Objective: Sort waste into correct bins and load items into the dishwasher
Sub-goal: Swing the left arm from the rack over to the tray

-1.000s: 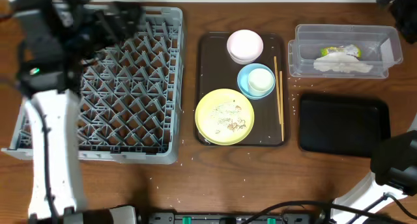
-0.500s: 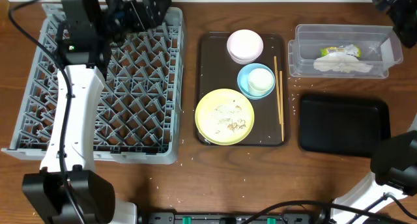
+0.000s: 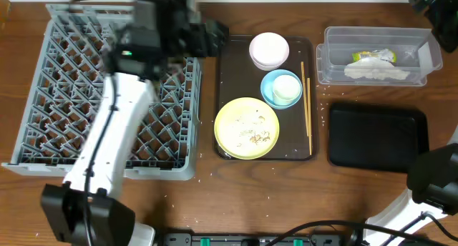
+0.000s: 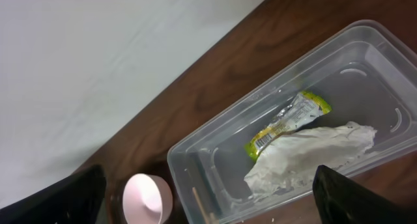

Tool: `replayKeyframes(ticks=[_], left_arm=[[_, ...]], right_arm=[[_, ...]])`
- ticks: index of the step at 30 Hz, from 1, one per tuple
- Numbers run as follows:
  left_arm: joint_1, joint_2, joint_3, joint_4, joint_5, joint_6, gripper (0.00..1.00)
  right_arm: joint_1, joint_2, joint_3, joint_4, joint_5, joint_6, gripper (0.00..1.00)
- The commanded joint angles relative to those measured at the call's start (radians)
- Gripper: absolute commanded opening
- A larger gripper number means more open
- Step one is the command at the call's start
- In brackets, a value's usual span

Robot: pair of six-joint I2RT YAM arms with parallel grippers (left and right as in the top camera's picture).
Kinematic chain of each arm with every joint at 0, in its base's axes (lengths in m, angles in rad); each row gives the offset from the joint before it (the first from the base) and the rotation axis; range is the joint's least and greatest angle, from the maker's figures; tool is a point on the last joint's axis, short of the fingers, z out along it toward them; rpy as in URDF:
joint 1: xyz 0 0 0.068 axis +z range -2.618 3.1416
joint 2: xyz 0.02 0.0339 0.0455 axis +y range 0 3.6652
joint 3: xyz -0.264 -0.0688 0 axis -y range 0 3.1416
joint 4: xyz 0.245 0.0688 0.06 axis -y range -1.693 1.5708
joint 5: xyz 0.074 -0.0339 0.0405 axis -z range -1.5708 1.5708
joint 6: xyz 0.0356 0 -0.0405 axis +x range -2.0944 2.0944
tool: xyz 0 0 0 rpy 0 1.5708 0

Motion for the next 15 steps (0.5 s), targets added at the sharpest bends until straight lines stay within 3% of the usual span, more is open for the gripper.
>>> replayKeyframes(ticks=[1, 13, 15], left_arm=[[-0.079, 0.000, 0.015, -0.004, -0.159, 0.054, 0.94], [-0.253, 0.042, 0.010, 0.117, -0.172, 0.025, 0.94], [-0.269, 0.077, 0.012, 0.105, -0.221, -0.051, 0.94]], right_arm=[[-0.008, -0.018, 0.002, -0.004, 0.006, 0.006, 0.99], [-0.008, -0.018, 0.002, -0.004, 0.006, 0.006, 0.99], [-0.008, -0.018, 0.002, -0.004, 0.006, 0.006, 0.99]])
